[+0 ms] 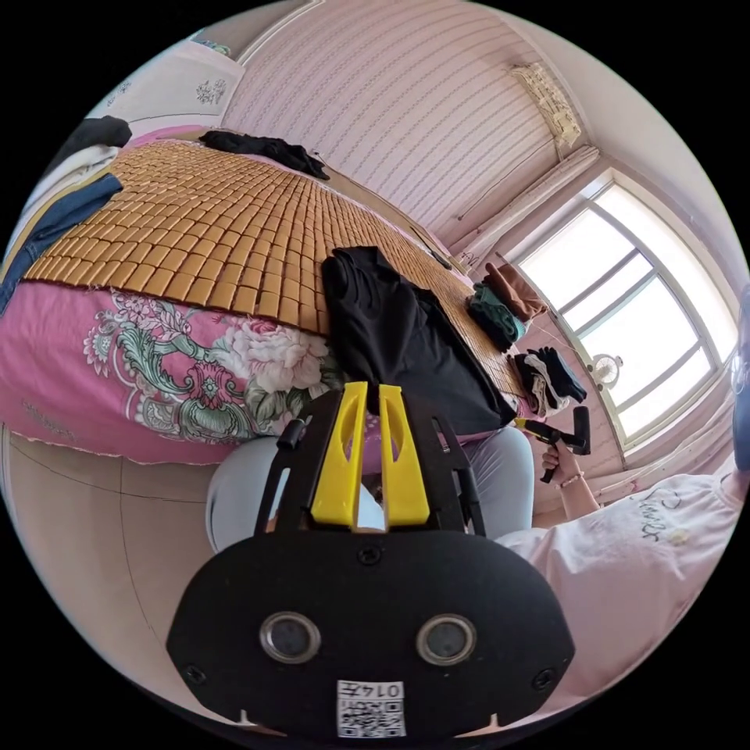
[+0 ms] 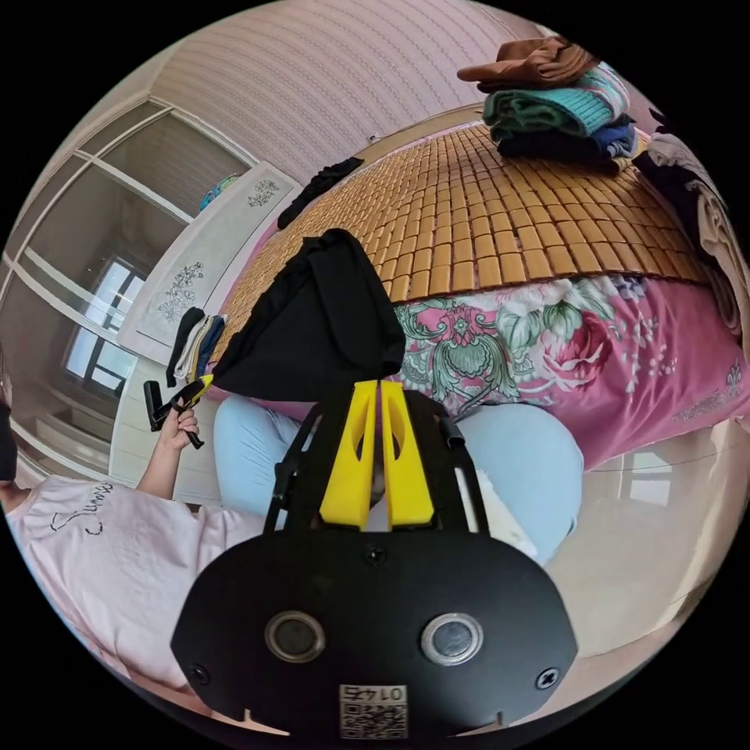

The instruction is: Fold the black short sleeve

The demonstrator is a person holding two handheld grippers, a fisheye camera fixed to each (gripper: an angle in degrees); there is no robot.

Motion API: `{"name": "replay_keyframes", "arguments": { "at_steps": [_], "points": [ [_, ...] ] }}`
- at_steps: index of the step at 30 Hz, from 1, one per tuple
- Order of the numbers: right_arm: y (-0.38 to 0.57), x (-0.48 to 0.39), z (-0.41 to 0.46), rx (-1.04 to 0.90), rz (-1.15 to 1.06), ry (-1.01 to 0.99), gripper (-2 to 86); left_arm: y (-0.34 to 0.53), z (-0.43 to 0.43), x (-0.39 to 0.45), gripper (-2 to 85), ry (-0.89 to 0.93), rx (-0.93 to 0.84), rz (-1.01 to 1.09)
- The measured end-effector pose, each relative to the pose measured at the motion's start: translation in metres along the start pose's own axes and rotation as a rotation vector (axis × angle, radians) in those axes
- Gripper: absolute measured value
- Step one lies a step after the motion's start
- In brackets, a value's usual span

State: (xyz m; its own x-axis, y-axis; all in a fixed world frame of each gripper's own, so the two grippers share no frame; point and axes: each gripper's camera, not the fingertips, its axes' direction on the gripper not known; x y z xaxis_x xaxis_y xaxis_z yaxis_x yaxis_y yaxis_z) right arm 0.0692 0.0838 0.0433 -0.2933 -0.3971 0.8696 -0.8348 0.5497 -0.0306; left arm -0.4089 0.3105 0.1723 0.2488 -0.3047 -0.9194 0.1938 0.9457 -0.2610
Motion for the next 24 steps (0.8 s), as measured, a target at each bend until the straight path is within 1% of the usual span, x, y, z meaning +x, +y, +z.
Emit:
{"name": "replay_keyframes", "arguments": {
  "at_steps": [3,5,7,9,12,15,17,19,22,24],
  "points": [
    [0.002,0.008,0.004,0.034,0.018,0.05,0.9,0.001,-0.011,0.003,0.9,0.051,0.015,-0.043],
    [0.002,0.007,0.008,0.058,-0.002,0.08,1.8,0.004,-0.022,0.01,-0.4,0.037,0.028,-0.059],
    [-0.001,0.008,0.017,0.08,-0.017,0.134,4.3,0.006,-0.029,0.017,-0.7,0.022,0.037,-0.064],
    [-0.005,0.011,0.027,0.082,-0.023,0.147,6.5,0.008,-0.034,0.023,-0.7,0.004,0.03,-0.071],
    [-0.015,0.017,0.052,0.031,-0.039,0.14,8.0,0.007,-0.037,0.039,-0.3,-0.035,-0.011,-0.066],
    [-0.021,0.022,0.075,-0.017,-0.056,0.19,8.4,0.003,-0.034,0.061,2.6,-0.108,-0.07,-0.031],
    [-0.021,0.026,0.087,-0.044,-0.056,0.23,8.3,-0.003,-0.023,0.075,5.7,-0.076,-0.123,-0.029],
    [-0.019,0.027,0.094,-0.055,-0.059,0.251,7.7,-0.008,-0.014,0.089,6.5,-0.044,-0.16,-0.021],
    [-0.013,0.026,0.093,-0.051,-0.069,0.303,6.8,-0.014,0.0,0.113,6.4,-0.088,-0.242,0.001],
    [-0.008,0.024,0.09,-0.038,-0.068,0.329,7.8,-0.016,-0.004,0.126,5.8,-0.101,-0.252,0.006]
  ]
}}
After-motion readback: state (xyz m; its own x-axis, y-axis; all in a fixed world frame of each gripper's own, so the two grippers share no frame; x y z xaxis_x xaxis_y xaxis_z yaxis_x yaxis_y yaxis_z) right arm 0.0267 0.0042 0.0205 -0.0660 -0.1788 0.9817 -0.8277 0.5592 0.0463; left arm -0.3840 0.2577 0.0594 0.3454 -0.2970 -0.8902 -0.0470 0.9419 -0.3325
